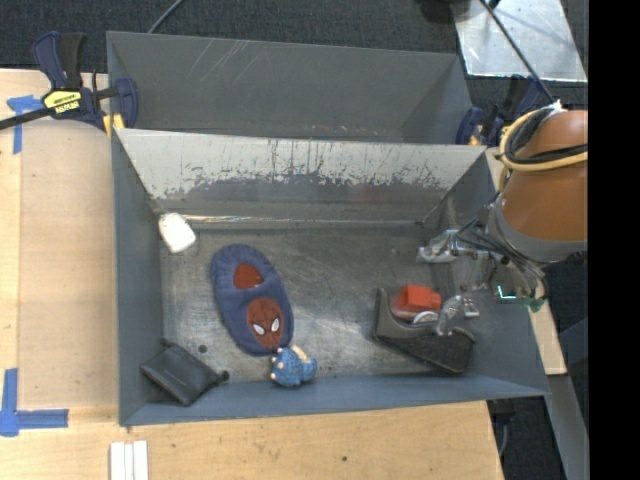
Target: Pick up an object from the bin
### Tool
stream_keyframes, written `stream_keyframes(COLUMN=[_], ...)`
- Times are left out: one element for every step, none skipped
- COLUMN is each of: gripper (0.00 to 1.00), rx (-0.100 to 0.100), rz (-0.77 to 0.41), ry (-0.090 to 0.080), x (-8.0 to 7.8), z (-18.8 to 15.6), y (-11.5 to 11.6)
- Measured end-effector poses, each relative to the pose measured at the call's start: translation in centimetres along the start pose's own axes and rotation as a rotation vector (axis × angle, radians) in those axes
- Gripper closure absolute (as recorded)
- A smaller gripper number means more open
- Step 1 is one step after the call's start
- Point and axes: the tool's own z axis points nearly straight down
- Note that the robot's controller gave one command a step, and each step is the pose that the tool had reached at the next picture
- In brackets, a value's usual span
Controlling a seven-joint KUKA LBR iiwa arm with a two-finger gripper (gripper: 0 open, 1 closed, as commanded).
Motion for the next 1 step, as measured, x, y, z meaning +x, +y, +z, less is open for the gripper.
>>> stream_keyframes(gripper=[0.00], rx=[-0.010], rz=[-0.122], ry=[0.006], x=[0.45], z=[10.45], y=[0.38])
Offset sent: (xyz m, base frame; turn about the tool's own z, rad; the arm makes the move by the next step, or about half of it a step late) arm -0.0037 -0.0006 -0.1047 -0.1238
